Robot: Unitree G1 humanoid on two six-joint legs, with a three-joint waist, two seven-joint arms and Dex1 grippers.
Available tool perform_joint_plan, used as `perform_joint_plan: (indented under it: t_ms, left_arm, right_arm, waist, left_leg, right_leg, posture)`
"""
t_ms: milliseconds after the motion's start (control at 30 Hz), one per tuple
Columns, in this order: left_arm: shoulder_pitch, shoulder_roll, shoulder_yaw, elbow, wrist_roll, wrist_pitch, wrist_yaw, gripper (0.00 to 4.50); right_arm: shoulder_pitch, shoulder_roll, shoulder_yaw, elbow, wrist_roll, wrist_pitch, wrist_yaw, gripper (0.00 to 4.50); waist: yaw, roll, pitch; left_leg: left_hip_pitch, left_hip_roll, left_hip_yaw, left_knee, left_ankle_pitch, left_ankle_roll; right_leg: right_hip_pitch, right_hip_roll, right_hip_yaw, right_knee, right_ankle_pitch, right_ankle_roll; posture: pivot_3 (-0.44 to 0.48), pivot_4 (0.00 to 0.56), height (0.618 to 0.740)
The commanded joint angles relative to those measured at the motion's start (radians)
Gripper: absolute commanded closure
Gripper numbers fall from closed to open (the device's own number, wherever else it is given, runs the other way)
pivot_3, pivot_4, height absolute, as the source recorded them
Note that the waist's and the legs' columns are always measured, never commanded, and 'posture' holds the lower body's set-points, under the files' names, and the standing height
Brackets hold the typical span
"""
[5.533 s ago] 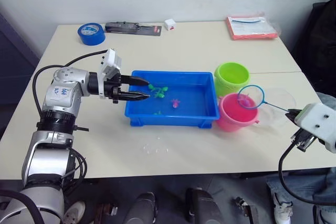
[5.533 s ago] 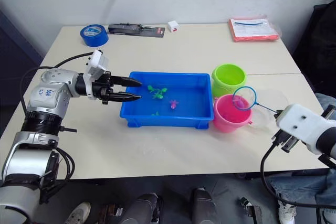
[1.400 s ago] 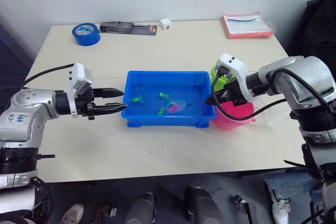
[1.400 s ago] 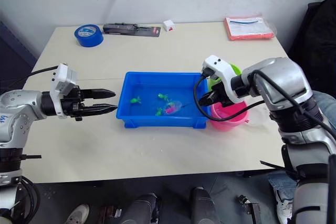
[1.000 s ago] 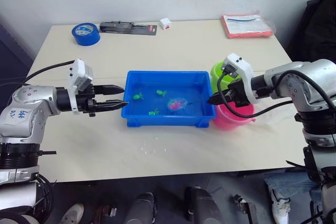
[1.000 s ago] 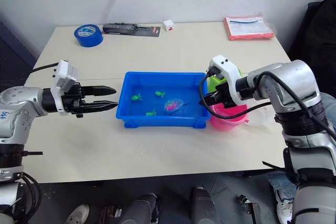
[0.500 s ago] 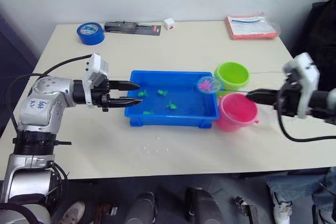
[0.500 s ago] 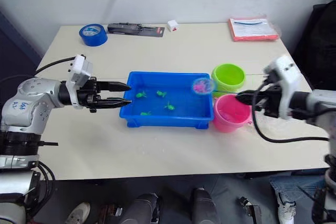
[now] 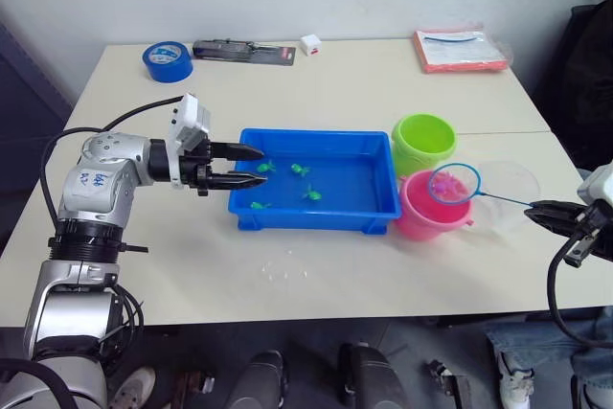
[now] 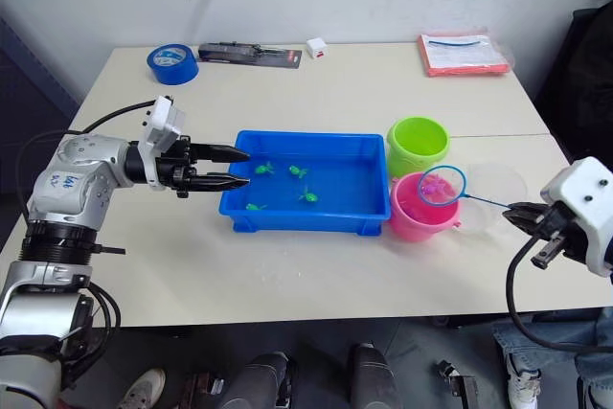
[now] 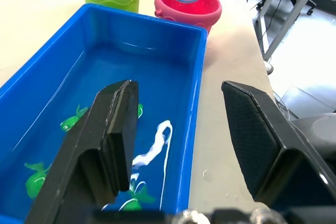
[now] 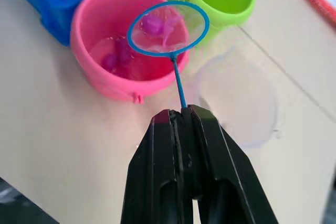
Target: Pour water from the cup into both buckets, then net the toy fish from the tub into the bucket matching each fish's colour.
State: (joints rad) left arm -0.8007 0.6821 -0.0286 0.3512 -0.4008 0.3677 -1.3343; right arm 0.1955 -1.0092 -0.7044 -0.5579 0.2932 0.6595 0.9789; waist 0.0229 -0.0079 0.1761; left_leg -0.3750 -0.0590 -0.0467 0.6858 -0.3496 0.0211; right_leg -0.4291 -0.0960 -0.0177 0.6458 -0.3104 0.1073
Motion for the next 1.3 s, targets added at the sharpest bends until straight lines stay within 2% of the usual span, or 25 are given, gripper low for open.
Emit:
perform_joint_plan:
  t_ms: [33,367,700,1033,1300]
  left_arm:
    - [-0.030,0.004,0.008,0.015,0.012,-0.022,-0.015,1.71]
    - [-0.056,-0.016,-0.001,0.058,0.032,-0.042,-0.034,1.71]
    - [-0.062,-0.022,0.000,0.070,0.039,-0.044,-0.045,1.71]
    - [-0.063,-0.030,0.001,0.075,0.044,-0.045,-0.049,1.71]
    - [-0.040,-0.033,0.007,0.054,0.039,-0.037,-0.042,1.71]
  right_arm:
    - [0.028,0.042,0.008,-0.031,-0.100,-0.199,-0.061,3.70]
    - [0.130,0.126,0.044,0.040,-0.357,-0.710,-0.183,3.70]
    - [0.228,0.152,0.031,0.164,-0.629,-1.110,-0.363,3.70]
    - [0.209,0.157,-0.014,0.275,-0.869,-1.377,-0.630,3.70]
    - [0.199,0.182,-0.043,0.288,-1.060,-1.435,-0.849,3.70]
  waist:
    - [0.000,0.000,0.000]
    - [0.001,0.000,0.000]
    - [-0.001,0.000,0.000]
    - [-0.002,0.000,0.000]
    - [-0.002,0.000,0.000]
  left_leg:
    - [0.000,0.000,0.001,0.000,0.000,0.000]
    - [0.001,-0.001,0.000,0.000,0.000,0.000]
    - [0.002,-0.001,0.002,0.000,0.000,0.000]
    - [0.003,-0.001,0.003,-0.001,0.000,0.000]
    - [0.003,-0.001,0.003,-0.001,0.000,0.000]
  right_leg:
    - [0.000,0.000,0.000,0.000,0.000,0.000]
    - [0.001,0.000,-0.001,0.000,0.000,0.000]
    - [0.001,0.002,-0.001,0.000,0.000,0.000]
    - [0.002,0.003,0.000,0.000,0.000,0.000]
    - [0.001,0.004,0.003,0.000,0.000,0.000]
  posture:
    - [0.000,0.150,0.737]
    - [0.000,0.150,0.737]
    - [0.000,0.150,0.737]
    - [0.000,0.150,0.737]
    - [0.000,0.150,0.737]
